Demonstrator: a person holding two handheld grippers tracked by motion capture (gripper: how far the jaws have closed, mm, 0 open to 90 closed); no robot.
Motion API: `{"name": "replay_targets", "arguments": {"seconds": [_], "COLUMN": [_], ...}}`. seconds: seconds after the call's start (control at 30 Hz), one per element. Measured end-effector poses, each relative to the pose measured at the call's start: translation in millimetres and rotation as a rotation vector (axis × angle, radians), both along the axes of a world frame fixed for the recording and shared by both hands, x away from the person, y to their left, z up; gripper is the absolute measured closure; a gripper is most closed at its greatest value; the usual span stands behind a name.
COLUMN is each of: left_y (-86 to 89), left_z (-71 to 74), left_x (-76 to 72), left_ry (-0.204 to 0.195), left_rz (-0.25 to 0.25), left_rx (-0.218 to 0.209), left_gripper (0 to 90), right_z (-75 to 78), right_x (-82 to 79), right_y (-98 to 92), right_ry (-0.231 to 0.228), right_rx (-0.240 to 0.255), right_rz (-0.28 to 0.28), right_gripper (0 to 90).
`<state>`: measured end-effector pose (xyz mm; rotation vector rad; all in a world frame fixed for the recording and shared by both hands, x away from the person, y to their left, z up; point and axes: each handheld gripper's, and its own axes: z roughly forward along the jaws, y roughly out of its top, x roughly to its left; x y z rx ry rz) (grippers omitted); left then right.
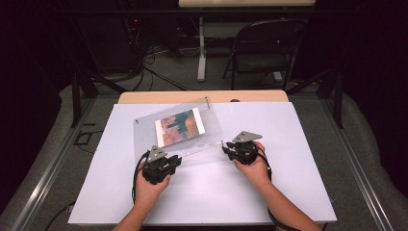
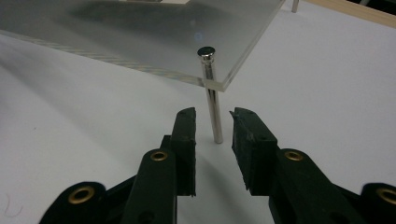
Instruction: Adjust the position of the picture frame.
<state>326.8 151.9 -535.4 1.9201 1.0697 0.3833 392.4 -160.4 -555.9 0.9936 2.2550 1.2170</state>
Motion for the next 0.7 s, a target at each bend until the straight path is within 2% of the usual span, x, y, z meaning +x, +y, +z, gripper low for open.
{"name": "replay_targets", "arguments": {"seconds": [0.2,0.23,0.27,0.43,0.7], "left_y": [1.2,1.4,1.4,0.7,-0.3], "left_z": [-4.6,-5.0,-5.0,-8.0,-11.7], "left_x": [-0.5,-1.1,-1.1,-2.4,-1.5], "left_ry": [0.009,0.025,0.025,0.053,0.072], "left_rz": [0.006,0.003,0.003,0.006,0.008], "left_rx": [0.011,0.019,0.019,0.018,0.027], "left_gripper": [82.7,83.3,84.1,86.5,88.1], "right_z": [-4.9,-5.9,-5.9,-8.9,-10.7], "right_x": [8.9,10.4,10.4,12.8,14.6], "right_y": [9.3,10.9,10.9,16.1,19.2], "right_ry": [-0.006,-0.005,-0.005,-0.013,-0.032], "right_rx": [-0.014,-0.013,-0.013,-0.031,-0.046], "right_rz": [-0.002,-0.001,-0.001,0.002,-0.006], "right_gripper": [69.8,70.5,70.5,74.9,81.4]}}
